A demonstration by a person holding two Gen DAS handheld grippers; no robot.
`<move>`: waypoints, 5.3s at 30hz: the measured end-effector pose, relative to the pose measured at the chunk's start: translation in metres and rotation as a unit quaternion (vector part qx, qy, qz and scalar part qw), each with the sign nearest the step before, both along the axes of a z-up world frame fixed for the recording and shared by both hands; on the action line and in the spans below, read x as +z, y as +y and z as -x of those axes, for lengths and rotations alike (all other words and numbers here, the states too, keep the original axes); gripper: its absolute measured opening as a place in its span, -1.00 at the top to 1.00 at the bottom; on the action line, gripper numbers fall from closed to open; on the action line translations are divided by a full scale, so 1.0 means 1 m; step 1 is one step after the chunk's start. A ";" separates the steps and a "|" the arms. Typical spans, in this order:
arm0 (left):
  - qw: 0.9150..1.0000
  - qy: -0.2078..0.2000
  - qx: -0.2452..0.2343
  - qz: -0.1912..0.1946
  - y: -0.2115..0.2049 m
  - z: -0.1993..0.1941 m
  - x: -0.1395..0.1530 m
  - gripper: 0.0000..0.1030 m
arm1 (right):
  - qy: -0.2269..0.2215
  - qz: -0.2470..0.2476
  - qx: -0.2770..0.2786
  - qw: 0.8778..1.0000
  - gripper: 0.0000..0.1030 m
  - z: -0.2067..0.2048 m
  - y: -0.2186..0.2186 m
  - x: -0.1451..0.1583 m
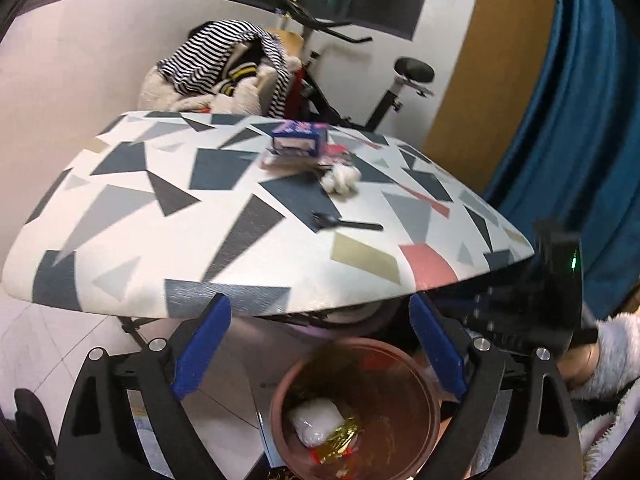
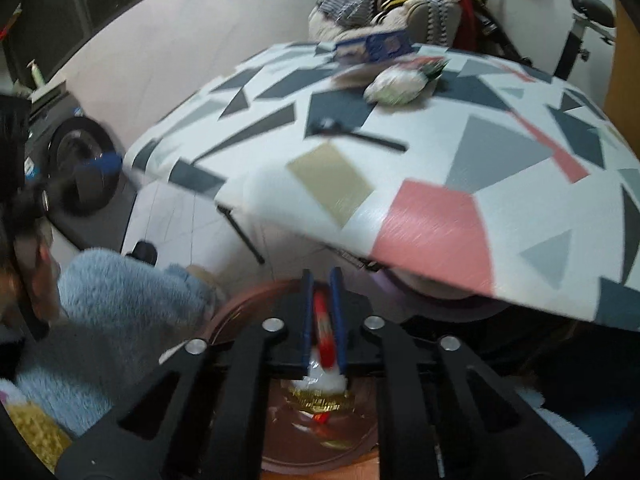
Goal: Collect trash
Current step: 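Lower the gold foil into the brown bin with the left tool while the right tool drops the tube, then move both tools back up over the table toward the remaining items, then grasp the black plastic spork by its handle with the right tool, then grasp the white plastic bag with the left tool while the right tool lifts the spork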
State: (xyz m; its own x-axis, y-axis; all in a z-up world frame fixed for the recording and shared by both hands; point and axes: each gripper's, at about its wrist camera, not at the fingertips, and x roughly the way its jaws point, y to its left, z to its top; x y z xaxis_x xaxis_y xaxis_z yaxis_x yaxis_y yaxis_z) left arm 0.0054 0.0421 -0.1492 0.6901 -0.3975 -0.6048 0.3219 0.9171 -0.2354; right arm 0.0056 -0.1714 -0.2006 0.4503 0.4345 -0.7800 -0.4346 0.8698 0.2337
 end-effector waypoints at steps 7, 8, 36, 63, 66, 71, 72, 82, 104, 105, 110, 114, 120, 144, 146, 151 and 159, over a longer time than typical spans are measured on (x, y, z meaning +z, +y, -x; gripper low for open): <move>1.000 -0.007 0.024 0.013 0.014 0.003 0.006 -0.71 | 0.032 0.019 0.034 0.999 0.85 0.011 0.016 -0.024; 1.000 -0.007 0.024 0.012 0.014 0.003 0.006 -0.71 | 0.039 0.022 0.034 0.998 0.85 0.010 0.017 -0.027; 0.996 -0.046 0.047 -0.057 0.009 -0.008 0.024 -0.89 | -0.020 0.034 -0.087 0.995 -0.89 -0.017 -0.023 0.015; 0.993 -0.060 0.069 -0.069 0.016 -0.056 0.044 -0.89 | -0.014 0.059 -0.063 0.996 -0.89 -0.090 -0.048 0.041; 0.993 -0.056 0.072 -0.073 0.018 -0.062 0.039 -0.89 | -0.021 0.061 -0.051 0.997 -0.89 -0.093 -0.045 0.039; 0.993 -0.044 0.066 -0.084 0.016 -0.074 0.033 -0.89 | -0.006 0.065 -0.030 0.997 -0.89 -0.101 -0.038 0.032; 0.993 -0.043 0.070 -0.087 0.016 -0.076 0.032 -0.89 | 0.003 0.061 -0.023 0.998 -0.89 -0.104 -0.037 0.030; 0.992 -0.022 0.088 -0.084 0.026 -0.100 0.019 -0.89 | -0.007 0.086 -0.030 0.996 -0.89 -0.120 -0.020 0.018; 0.993 0.012 0.093 -0.067 0.036 -0.117 -0.001 -0.89 | 0.018 0.111 0.116 0.987 0.59 -0.186 0.047 0.001; 0.994 0.013 0.091 -0.065 0.035 -0.117 -0.001 -0.89 | 0.023 0.106 0.119 0.987 0.66 -0.185 0.047 0.001; 0.996 0.022 0.066 -0.054 0.023 -0.122 -0.003 -0.87 | 0.003 0.084 0.098 0.992 0.74 -0.171 0.037 0.001; 0.998 0.036 0.031 -0.040 0.000 -0.134 -0.004 -0.77 | -0.014 0.032 0.024 0.999 0.74 -0.159 0.003 0.011; 0.998 0.050 -0.024 -0.027 -0.054 -0.164 -0.011 -0.72 | -0.026 -0.002 -0.053 0.998 0.74 -0.156 -0.042 0.022; 0.981 0.124 -0.094 -0.116 -0.154 -0.261 -0.053 0.27 | -0.049 -0.055 -0.132 0.989 0.74 -0.135 -0.105 0.043; 0.981 0.115 -0.108 -0.109 -0.150 -0.248 -0.046 0.27 | -0.051 -0.056 -0.128 0.989 0.74 -0.132 -0.103 0.045; 0.985 0.088 -0.116 -0.096 -0.129 -0.201 -0.024 0.27 | -0.055 -0.060 -0.123 0.989 0.74 -0.123 -0.099 0.047; 0.988 0.059 -0.111 -0.085 -0.094 -0.106 0.001 0.27 | -0.059 -0.059 -0.103 0.991 0.74 -0.093 -0.083 0.056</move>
State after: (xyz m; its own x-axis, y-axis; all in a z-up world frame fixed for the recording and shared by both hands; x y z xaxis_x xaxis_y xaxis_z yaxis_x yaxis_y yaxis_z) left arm 0.1114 -0.0522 -0.1486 0.5178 -0.4164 -0.7473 0.4987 0.8567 -0.1318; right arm 0.0991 -0.2547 -0.1448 0.6235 0.4089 -0.6664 -0.2815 0.9126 0.2966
